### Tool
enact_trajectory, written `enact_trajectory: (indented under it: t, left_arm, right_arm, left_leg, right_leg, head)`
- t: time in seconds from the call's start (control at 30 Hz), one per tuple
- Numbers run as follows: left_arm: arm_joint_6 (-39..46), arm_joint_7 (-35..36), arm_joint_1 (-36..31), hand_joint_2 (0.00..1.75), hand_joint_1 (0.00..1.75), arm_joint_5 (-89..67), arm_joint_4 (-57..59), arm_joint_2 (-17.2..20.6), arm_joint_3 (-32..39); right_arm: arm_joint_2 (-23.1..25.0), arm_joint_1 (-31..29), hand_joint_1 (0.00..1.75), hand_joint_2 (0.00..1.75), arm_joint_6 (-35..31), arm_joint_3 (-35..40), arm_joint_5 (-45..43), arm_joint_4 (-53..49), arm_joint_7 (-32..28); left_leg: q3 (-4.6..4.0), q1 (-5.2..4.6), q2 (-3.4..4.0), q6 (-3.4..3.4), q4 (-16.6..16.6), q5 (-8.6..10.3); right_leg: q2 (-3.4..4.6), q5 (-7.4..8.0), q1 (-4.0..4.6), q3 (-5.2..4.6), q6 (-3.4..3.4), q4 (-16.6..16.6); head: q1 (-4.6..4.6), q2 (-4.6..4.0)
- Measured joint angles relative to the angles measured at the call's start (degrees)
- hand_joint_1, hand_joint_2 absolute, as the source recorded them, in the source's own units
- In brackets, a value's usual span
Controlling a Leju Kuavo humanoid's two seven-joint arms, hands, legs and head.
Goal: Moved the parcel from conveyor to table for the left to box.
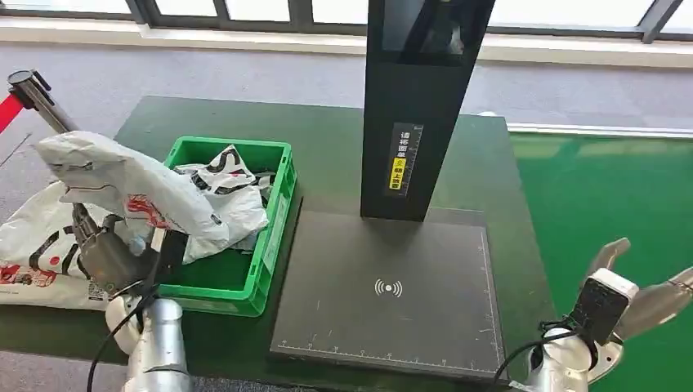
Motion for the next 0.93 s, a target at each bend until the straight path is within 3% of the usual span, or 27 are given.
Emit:
enact_trajectory:
  t: [0.43, 0.93]
  left_arm:
    - [0.0, 7.61, 3.33, 1.75, 0.0, -3.65, -11.93, 0.2, -5.94]
    - [0.0, 10.67, 5.01, 1.75, 0.0, -5.07, -22.89, 0.9, -11.11]
  right_arm:
    - [0.0, 0.98, 0.0, 1.75, 0.0, -0.15, -1.12, -0.02, 0.0]
    - [0.0, 1.96, 0.0, 1.75, 0.0, -0.15, -1.81, -0.35, -0.04]
  left_leg:
    - [-0.03, 0.0, -0.01, 0.0, 0.0, -0.01]
    - [-0.04, 0.0, -0.02, 0.01, 0.0, -0.01]
  right_leg:
    - [-0.01, -0.01, 0.0, -0.01, -0.01, 0.0]
    - [-0.01, -0.01, 0.0, 0.0, -0.01, 0.0]
  head:
    - [0.0, 0.0]
    - [0.0, 0.0]
